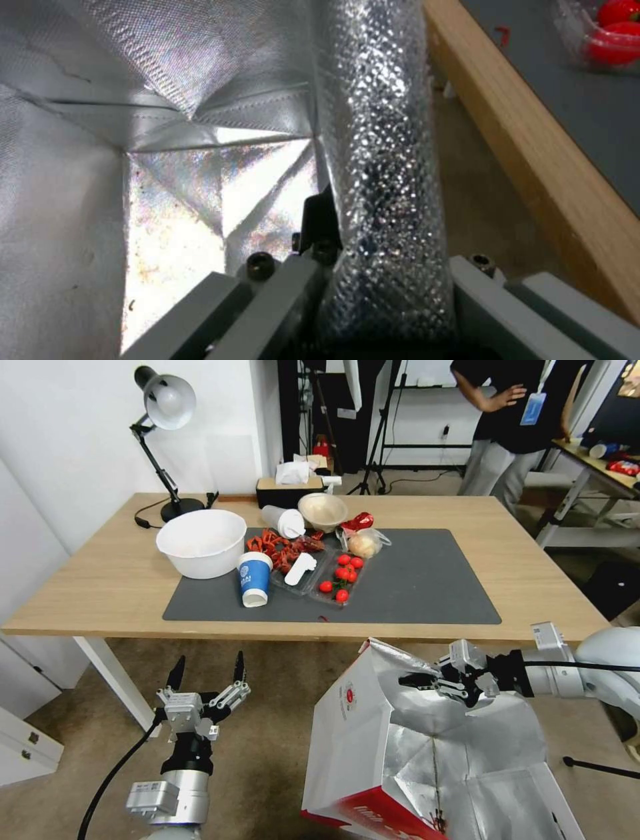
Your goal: Pick up the food delivery bag from the floor and place it on the table.
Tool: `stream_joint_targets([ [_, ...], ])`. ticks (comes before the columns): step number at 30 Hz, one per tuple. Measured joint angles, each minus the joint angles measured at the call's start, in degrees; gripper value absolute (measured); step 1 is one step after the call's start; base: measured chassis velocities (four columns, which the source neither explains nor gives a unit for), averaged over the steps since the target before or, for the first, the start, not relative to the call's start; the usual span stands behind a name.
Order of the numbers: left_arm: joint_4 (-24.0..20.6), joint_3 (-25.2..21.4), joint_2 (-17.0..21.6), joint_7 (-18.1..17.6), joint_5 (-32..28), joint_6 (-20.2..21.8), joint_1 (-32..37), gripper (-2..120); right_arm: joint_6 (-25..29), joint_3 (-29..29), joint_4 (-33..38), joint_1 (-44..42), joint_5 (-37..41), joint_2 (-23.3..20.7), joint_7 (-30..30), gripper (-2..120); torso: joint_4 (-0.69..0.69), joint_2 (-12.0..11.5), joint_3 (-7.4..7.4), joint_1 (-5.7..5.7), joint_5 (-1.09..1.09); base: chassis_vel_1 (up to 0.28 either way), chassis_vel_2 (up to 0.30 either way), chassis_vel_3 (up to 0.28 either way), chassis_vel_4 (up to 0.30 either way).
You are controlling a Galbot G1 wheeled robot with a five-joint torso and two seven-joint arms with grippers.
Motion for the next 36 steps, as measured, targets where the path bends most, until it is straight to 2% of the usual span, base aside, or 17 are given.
stream_joint_targets([
  [32,0.3,-0.3,-0.2,0.0,0.4,-0.7,0.0,100,0.2,-0.3,-0.5,0.0,0.2,0.1,0.4,0,0.00,8.9,4.95,3.90,0.00,0.000,0.000,0.000,0.000],
  [36,0.1,-0.3,-0.2,1.9,0.5,-1.3,0.3,100,0.2,-0.3,-0.7,0.1,0.3,0.1,0.7,0,0.00,9.4,5.28,4.11,0.00,0.000,0.000,0.000,0.000],
])
